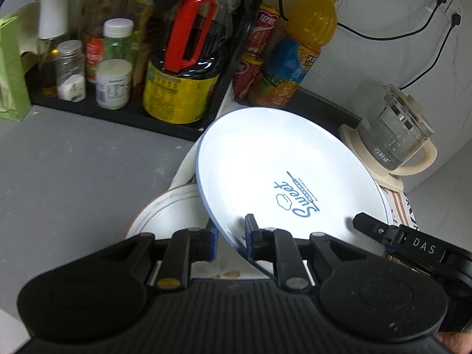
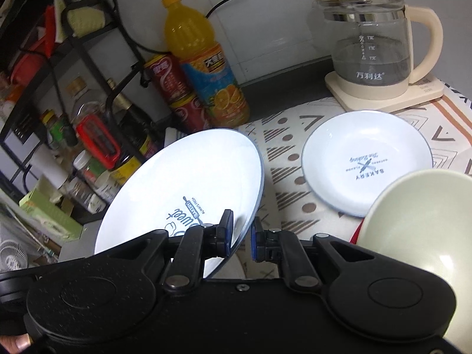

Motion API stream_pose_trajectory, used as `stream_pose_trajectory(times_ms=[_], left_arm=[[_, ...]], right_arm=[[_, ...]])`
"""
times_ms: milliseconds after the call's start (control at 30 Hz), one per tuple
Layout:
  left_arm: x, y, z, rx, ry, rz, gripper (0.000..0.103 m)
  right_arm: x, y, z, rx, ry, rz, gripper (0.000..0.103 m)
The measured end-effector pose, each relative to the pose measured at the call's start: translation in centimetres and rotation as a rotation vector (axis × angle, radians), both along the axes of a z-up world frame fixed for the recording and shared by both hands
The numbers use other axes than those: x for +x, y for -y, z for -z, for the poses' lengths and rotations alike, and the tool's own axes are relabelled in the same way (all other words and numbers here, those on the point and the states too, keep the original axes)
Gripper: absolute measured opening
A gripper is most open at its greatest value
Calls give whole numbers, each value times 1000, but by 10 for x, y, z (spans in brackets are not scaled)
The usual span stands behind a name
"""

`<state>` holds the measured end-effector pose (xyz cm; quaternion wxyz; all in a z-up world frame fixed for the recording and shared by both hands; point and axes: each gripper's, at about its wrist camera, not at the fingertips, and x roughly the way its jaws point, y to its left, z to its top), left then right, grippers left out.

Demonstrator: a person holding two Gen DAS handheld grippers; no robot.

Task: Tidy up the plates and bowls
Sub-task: 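Lift the 'Sweet' plate with both tools over the flower-pattern plate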

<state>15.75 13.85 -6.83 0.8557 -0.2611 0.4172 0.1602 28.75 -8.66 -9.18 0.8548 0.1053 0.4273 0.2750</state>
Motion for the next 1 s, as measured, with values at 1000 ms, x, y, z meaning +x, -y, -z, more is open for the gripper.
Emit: stream_pose_trajectory(times_ms=[1000], left_arm=[[-54,3,18,-32,-95,-74,16]], right_arm=[[-43,-8,19,-91,-32,-107,11]])
